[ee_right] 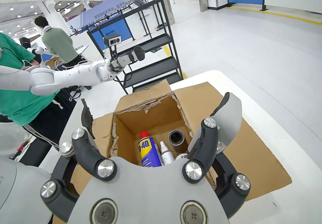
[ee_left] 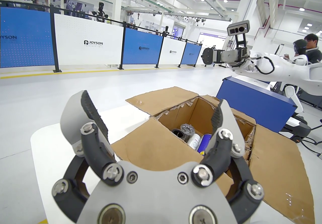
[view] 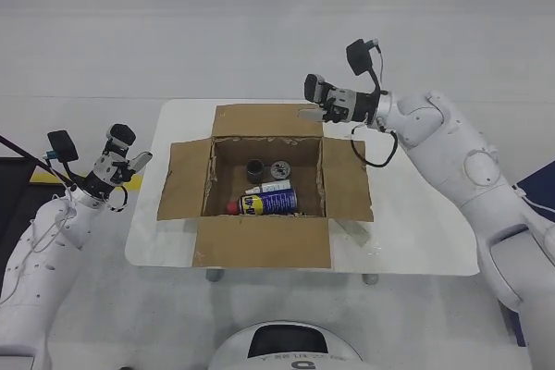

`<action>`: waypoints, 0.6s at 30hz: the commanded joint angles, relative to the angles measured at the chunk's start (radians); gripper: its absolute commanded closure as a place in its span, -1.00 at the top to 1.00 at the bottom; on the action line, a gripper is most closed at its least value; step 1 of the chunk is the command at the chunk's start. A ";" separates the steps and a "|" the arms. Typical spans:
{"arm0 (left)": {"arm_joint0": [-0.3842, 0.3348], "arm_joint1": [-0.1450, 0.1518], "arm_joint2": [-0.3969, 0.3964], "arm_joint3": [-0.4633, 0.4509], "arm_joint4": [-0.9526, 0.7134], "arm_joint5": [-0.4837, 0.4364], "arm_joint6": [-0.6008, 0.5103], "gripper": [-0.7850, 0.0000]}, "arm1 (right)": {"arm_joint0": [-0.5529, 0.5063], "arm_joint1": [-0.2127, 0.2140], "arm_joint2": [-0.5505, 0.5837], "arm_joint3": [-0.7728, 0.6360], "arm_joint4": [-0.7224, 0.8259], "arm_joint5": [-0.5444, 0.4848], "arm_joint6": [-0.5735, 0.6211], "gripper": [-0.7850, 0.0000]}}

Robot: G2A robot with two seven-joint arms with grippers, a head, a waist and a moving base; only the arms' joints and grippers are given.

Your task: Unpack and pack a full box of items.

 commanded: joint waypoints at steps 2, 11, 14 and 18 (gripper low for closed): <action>0.000 0.000 0.000 0.000 0.000 0.000 0.000 1.00 | -0.024 0.004 0.002 -0.022 0.042 0.000 0.025 1.00; 0.000 0.000 0.000 0.000 0.000 0.000 0.000 1.00 | -0.156 0.134 0.143 0.034 0.601 0.002 0.395 1.00; 0.003 0.003 -0.018 -0.012 0.088 0.125 -0.025 1.00 | -0.199 0.187 0.163 0.026 0.716 0.047 0.440 1.00; 0.054 0.000 -0.025 0.013 0.215 0.321 0.021 1.00 | -0.217 0.237 0.183 0.037 0.777 0.151 0.544 1.00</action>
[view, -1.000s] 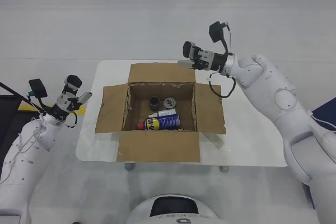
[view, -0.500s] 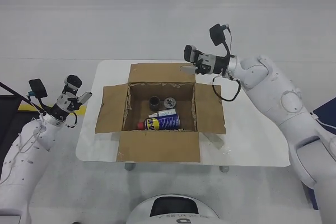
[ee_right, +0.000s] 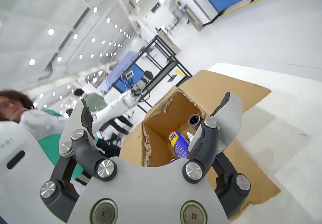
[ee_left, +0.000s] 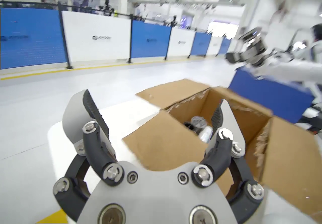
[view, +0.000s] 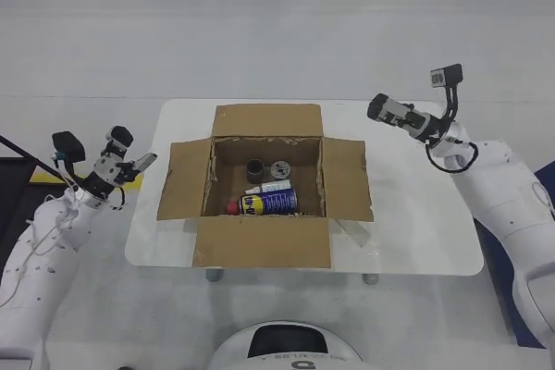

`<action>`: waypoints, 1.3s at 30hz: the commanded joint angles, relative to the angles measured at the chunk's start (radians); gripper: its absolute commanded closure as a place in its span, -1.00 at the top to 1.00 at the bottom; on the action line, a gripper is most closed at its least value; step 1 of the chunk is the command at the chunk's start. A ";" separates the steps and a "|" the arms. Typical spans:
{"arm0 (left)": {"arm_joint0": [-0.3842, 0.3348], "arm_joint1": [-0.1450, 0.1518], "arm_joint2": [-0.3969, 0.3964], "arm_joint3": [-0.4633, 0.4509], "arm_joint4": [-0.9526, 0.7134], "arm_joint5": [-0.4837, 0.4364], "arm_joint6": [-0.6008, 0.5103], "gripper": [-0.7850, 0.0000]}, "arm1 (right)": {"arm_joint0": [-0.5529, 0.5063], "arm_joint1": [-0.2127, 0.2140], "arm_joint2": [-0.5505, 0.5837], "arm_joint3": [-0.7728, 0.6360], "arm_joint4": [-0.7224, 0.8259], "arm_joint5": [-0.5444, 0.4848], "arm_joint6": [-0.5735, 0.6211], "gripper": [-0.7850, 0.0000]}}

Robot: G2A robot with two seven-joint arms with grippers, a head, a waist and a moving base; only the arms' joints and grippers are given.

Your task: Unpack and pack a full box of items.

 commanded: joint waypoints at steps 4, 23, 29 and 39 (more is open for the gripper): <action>0.021 -0.003 0.025 0.066 0.197 0.268 -0.031 1.00 | 0.006 0.027 -0.012 0.030 -0.012 0.080 0.109 1.00; -0.026 -0.035 0.067 0.016 0.198 0.214 0.134 1.00 | 0.037 -0.054 -0.066 0.318 0.166 0.167 0.196 1.00; -0.008 -0.024 0.070 -0.163 0.324 0.159 0.094 1.00 | 0.038 -0.095 -0.074 0.356 0.184 0.183 0.212 1.00; -0.116 -0.048 0.179 -0.192 0.406 0.105 -0.029 1.00 | 0.038 -0.123 -0.073 0.356 0.197 0.194 0.223 1.00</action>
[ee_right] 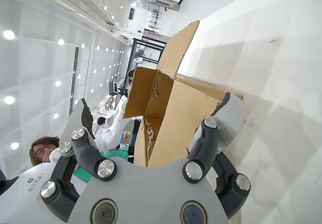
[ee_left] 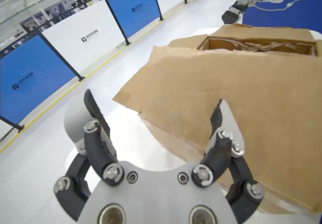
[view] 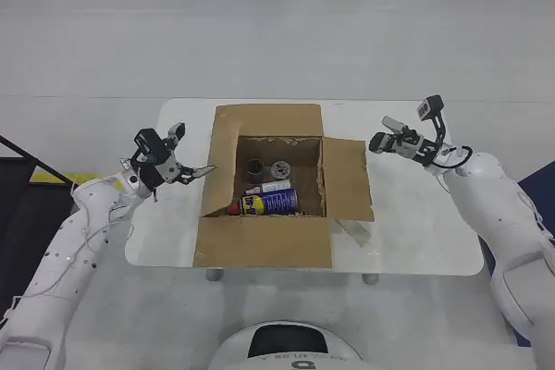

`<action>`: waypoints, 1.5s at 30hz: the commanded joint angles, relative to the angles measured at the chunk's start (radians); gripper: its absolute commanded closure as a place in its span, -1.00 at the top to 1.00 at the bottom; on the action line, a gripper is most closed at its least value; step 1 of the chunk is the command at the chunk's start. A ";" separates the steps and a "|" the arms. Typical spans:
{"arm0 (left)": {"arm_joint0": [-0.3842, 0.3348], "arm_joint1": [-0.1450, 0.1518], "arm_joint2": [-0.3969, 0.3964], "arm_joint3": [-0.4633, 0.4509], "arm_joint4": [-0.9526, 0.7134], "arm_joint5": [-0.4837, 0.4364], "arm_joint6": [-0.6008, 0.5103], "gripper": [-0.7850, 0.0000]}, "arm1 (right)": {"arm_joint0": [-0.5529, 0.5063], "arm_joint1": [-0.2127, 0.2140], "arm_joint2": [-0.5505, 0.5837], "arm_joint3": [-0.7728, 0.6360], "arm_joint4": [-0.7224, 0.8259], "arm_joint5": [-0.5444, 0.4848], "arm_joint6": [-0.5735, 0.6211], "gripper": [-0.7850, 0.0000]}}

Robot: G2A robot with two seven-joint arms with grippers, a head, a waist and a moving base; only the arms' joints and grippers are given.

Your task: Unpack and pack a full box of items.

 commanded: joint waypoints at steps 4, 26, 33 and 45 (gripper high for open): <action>-0.024 0.001 0.011 0.037 0.064 -0.022 0.013 1.00 | 0.000 0.000 0.000 0.000 0.000 0.000 0.000 1.00; -0.104 -0.022 0.108 0.159 0.163 -0.060 0.128 1.00 | -0.147 0.012 0.045 -0.186 -0.072 0.210 -0.042 1.00; -0.110 -0.024 0.113 0.172 0.166 -0.063 0.137 1.00 | -0.179 0.009 0.154 -0.226 0.212 0.272 0.149 1.00; -0.109 -0.018 0.083 0.235 0.138 -0.060 0.235 1.00 | -0.177 -0.030 0.125 -0.431 0.143 0.384 0.104 1.00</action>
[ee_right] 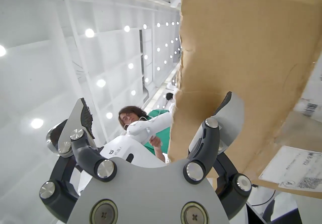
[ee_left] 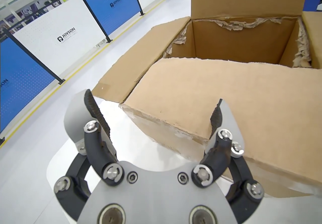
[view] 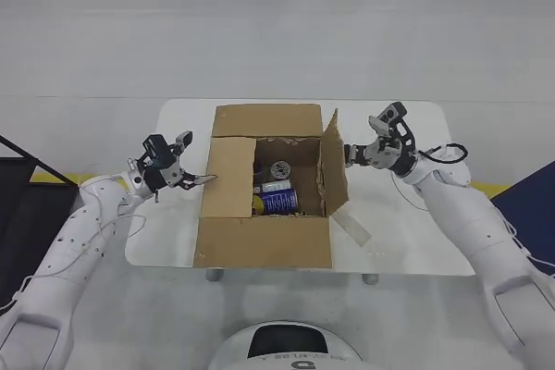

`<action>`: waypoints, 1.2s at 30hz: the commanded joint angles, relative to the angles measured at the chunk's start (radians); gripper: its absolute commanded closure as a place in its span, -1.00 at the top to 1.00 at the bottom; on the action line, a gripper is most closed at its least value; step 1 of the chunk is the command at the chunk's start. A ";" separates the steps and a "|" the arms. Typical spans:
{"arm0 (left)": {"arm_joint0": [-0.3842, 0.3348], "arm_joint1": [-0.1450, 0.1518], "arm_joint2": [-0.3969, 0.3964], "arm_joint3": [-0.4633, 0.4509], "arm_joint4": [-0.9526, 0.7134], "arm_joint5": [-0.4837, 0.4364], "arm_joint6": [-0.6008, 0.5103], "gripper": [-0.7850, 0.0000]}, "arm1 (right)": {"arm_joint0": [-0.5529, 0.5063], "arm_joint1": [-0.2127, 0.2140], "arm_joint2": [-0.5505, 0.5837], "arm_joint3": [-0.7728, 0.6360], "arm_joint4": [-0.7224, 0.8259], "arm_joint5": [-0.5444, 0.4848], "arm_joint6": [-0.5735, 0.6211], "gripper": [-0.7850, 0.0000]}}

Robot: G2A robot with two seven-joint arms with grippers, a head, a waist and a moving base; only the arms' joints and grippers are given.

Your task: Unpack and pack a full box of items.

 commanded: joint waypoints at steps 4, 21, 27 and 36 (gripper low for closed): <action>0.019 0.016 -0.057 0.024 -0.019 0.007 0.061 1.00 | 0.034 -0.034 -0.076 -0.043 -0.150 0.030 -0.123 1.00; 0.078 0.045 -0.146 0.014 -0.062 -0.045 0.082 1.00 | 0.060 -0.055 -0.063 -0.051 -0.318 -0.028 -0.139 1.00; 0.078 0.045 -0.146 0.014 -0.062 -0.045 0.082 1.00 | 0.055 -0.055 -0.053 -0.036 -0.295 -0.019 -0.168 1.00; 0.113 0.049 -0.173 -0.010 -0.108 -0.030 0.031 1.00 | 0.048 -0.080 0.086 0.204 -0.027 -0.142 -0.399 1.00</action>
